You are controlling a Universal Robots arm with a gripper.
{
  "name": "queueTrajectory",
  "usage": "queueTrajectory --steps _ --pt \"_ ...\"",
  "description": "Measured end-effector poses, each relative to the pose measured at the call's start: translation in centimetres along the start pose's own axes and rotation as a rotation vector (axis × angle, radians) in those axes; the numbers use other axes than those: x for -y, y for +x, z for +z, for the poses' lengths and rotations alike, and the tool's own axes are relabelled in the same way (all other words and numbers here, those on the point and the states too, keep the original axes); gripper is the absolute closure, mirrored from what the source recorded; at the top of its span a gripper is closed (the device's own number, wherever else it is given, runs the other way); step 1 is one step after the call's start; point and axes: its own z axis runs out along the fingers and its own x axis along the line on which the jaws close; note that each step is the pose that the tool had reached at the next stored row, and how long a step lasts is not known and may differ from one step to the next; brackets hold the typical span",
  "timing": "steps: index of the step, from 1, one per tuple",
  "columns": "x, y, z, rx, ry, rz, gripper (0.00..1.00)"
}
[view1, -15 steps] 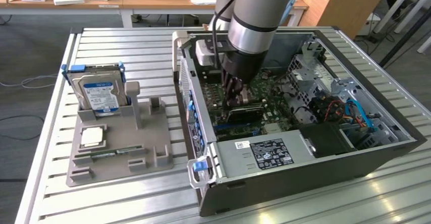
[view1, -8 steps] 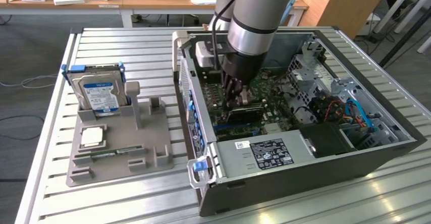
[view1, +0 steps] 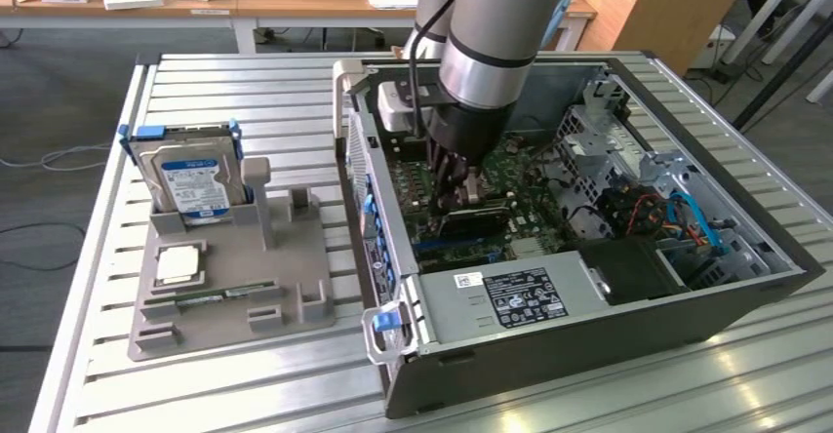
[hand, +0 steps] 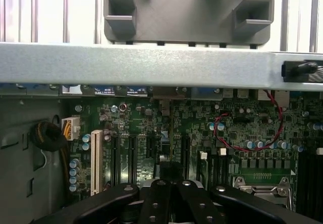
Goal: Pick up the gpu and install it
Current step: 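Press down on the gpu until it lock into place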
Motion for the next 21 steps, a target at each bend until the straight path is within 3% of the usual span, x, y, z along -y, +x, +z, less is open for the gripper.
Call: queueTrajectory --steps 21 --pt "0.01 -0.02 0.21 0.0004 0.0003 0.000 0.89"
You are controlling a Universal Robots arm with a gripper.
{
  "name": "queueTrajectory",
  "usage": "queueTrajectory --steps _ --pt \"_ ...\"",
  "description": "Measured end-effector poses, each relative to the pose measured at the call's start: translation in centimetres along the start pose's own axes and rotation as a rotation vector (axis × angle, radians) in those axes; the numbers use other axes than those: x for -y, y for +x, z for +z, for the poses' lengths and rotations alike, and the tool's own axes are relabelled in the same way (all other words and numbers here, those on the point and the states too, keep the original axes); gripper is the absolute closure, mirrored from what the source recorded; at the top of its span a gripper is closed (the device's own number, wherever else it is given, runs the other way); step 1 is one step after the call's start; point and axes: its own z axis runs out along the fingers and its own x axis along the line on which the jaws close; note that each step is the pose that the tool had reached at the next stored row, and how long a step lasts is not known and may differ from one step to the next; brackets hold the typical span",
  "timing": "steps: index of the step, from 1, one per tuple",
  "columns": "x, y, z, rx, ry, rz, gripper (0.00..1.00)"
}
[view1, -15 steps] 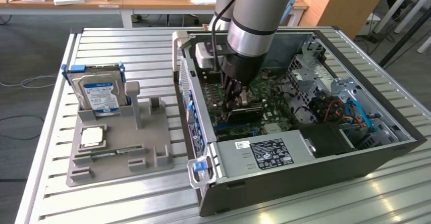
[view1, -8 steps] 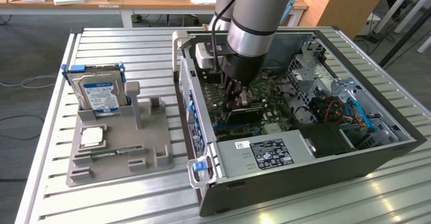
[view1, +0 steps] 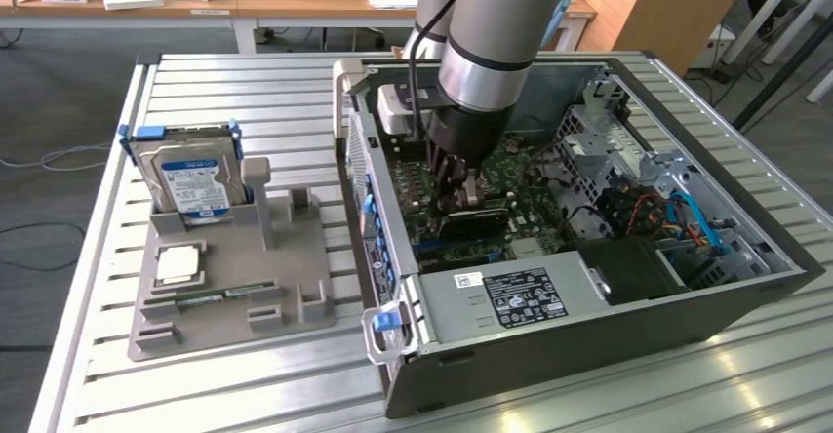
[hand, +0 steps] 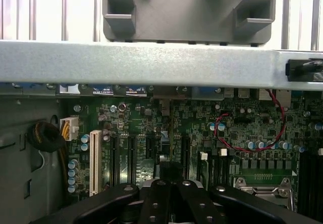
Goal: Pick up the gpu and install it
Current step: 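Press down on the gpu until it lock into place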
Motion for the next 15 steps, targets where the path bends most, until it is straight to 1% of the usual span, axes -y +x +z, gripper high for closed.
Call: queueTrajectory --steps 6,15 --pt "0.00 0.01 0.12 -0.0008 -0.0005 0.000 0.89" --pt "0.01 0.01 0.20 -0.0003 -0.0001 0.000 0.89"
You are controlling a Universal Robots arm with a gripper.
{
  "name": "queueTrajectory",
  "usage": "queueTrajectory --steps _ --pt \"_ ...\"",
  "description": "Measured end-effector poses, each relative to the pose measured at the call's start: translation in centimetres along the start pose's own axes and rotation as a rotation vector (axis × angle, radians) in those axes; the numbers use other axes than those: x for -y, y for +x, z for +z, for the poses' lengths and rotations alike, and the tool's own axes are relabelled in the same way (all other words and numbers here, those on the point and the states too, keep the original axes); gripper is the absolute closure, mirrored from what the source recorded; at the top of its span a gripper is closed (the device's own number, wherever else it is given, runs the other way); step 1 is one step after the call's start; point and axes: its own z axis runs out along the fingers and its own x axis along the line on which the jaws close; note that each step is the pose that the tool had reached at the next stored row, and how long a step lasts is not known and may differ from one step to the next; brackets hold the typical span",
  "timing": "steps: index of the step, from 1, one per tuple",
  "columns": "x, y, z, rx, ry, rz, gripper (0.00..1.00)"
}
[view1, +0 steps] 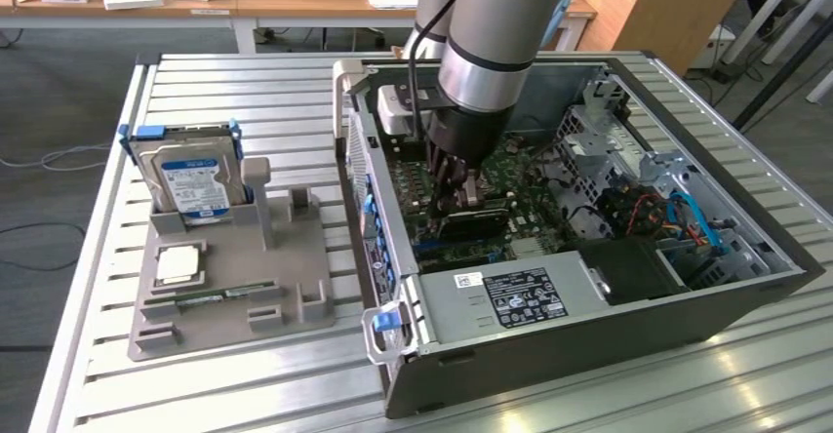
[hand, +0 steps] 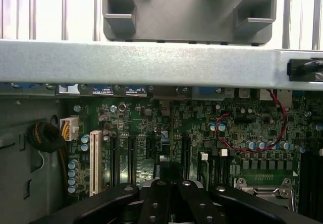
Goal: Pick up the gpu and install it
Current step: 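Press down on the gpu until it lock into place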
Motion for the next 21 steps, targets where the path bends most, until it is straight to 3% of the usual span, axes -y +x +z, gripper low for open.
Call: queueTrajectory --steps 19,21 --pt "0.01 -0.01 0.20 -0.0005 -0.0005 0.000 0.89" --pt "0.01 -0.03 0.05 0.0017 0.0008 0.000 0.89"
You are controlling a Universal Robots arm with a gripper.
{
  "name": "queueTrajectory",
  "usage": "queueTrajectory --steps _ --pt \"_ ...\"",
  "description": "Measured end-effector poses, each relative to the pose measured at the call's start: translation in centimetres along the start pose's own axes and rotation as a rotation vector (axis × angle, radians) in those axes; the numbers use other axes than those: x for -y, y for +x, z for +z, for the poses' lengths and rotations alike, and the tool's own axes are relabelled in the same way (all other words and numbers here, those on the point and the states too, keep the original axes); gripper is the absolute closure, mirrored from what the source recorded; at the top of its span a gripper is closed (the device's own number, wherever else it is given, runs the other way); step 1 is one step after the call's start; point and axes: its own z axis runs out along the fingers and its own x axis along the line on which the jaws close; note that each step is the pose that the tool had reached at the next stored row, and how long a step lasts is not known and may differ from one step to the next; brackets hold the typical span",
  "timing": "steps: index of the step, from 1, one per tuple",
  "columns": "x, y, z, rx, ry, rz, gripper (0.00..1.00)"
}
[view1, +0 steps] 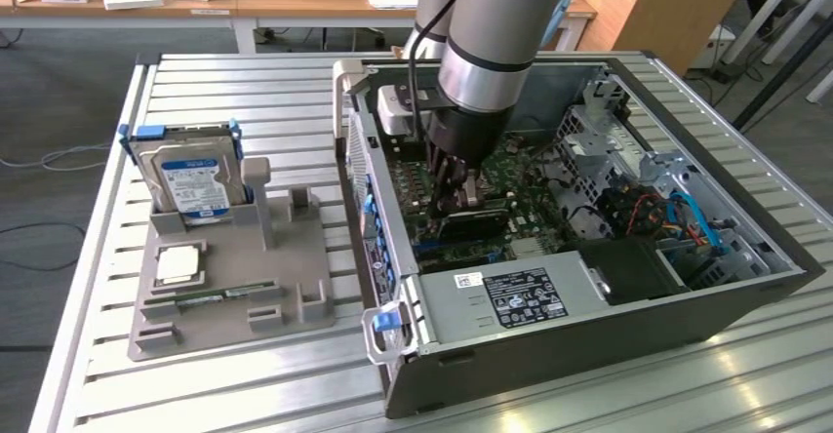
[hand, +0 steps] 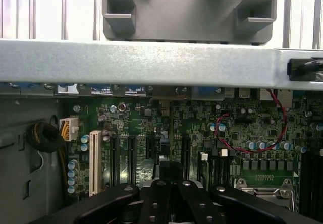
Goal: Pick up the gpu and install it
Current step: 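Press down on the gpu until it lock into place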
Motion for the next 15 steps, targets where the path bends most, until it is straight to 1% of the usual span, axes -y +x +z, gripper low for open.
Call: queueTrajectory --steps 1,3,15 --pt "0.00 0.0 -0.12 0.0012 0.0013 0.000 0.89" --pt "-0.03 0.0 -0.61 -0.0015 -0.0006 0.000 0.89" --pt "-0.06 0.0 -3.12 -0.0015 -0.0009 0.000 0.89"
